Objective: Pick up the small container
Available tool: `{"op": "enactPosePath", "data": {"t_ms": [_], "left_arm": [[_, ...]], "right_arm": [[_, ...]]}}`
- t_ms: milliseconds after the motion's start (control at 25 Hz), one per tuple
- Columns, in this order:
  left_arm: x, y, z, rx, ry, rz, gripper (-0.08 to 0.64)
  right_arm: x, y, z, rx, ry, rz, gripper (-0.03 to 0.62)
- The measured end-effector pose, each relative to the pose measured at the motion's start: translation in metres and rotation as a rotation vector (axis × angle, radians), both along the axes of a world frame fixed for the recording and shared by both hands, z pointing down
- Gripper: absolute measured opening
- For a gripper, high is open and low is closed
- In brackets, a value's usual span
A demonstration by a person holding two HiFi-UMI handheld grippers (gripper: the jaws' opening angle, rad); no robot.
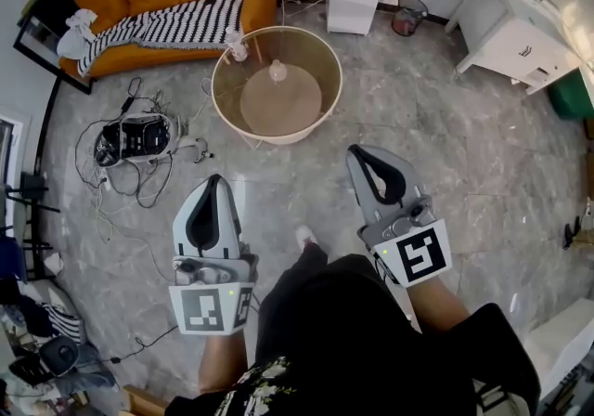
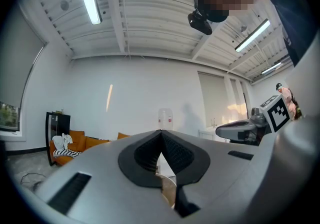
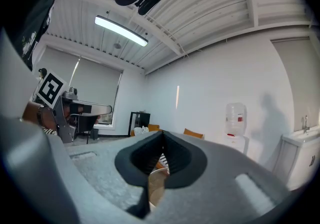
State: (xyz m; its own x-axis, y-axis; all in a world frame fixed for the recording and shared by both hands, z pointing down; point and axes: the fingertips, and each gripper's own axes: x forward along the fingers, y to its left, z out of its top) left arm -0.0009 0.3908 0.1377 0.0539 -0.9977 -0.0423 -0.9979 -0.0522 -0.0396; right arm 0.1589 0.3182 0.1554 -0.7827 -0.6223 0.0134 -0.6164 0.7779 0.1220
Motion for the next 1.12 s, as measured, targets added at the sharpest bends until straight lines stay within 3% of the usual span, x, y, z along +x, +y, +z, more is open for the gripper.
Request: {"op": "enactPosePath", "data": {"t_ms": [400,1120], "left_arm": [[-0.019,-0.016,0.009,0.003,0.025,0.031,0.005],[-0.066,-0.08,0.003,0.013,0.007,-0.054,0.005]], "right_arm": [[-0.004,-0.008,0.007,0.014,0.019,0.07,-0.003],[-0.06,-0.083,0.0,0.028,0.005,-0.015,-0.003]]}}
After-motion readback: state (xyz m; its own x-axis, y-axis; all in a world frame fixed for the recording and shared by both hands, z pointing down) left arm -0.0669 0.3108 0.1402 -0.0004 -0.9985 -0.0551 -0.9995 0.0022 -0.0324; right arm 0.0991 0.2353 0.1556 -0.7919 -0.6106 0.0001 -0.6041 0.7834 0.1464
